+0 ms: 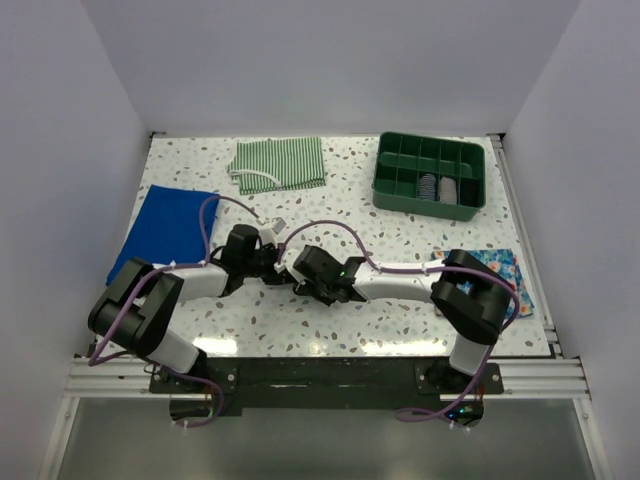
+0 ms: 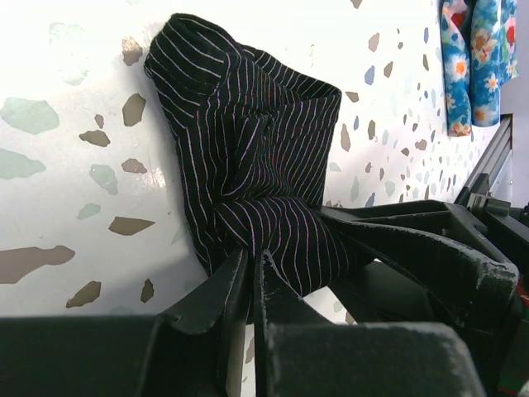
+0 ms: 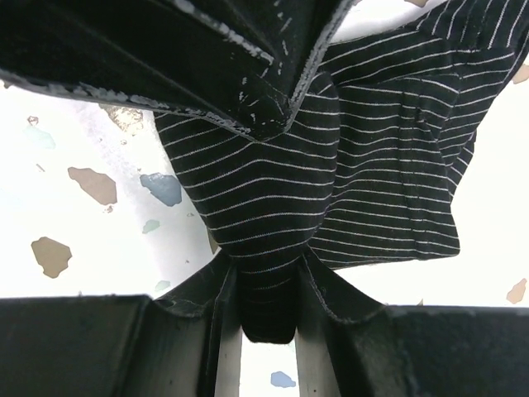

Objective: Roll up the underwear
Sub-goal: Roll the underwear to the center of the board.

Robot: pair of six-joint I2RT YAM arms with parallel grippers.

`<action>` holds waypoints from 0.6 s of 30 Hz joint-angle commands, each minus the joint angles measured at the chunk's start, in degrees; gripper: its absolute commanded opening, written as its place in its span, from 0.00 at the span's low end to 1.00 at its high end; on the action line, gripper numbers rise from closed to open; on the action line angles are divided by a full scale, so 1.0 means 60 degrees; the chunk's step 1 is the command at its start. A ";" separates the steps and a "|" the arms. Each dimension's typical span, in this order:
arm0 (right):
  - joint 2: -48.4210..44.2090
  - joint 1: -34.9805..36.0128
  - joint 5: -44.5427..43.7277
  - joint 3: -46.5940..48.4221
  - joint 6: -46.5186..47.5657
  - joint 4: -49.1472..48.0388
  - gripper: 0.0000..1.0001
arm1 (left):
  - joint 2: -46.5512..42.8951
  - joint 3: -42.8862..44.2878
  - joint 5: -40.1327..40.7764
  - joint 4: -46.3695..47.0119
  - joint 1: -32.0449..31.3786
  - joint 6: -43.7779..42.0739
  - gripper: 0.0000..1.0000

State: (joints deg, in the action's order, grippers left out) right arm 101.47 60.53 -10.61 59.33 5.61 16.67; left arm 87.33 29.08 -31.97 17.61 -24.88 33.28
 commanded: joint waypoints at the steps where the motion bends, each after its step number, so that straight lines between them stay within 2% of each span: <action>1: 0.0242 0.0033 0.1020 -0.0542 -0.0524 -0.0023 0.03 | 0.0079 0.0105 0.0303 -0.0488 -0.0042 -0.0449 0.09; 6: 0.0212 -0.0273 0.2322 -0.0792 -0.0861 -0.0477 0.00 | -0.0272 0.0148 0.0713 -0.0868 0.0016 -0.0405 0.11; 7: 0.0241 -0.0376 0.3050 -0.0835 -0.0876 -0.0521 0.00 | -0.0432 0.0163 0.0858 -0.0898 0.0075 -0.0361 0.13; 13: 0.0519 -0.1240 0.5673 -0.1026 -0.1549 -0.1092 0.00 | -0.1151 0.0295 0.1503 -0.1366 0.0353 -0.0258 0.29; 17: 0.0710 -0.1680 0.6760 -0.0982 -0.1944 -0.1210 0.00 | -0.1590 0.0280 0.1782 -0.1615 0.0573 -0.0214 0.43; 18: 0.0739 -0.1724 0.6981 -0.0968 -0.1989 -0.1239 0.00 | -0.1780 0.0266 0.1826 -0.1645 0.0660 -0.0171 0.43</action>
State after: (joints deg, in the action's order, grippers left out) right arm 101.86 50.78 17.85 55.99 -2.44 6.20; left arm 80.25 29.28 -24.71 9.93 -22.61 33.28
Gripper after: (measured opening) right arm 0.267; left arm 0.407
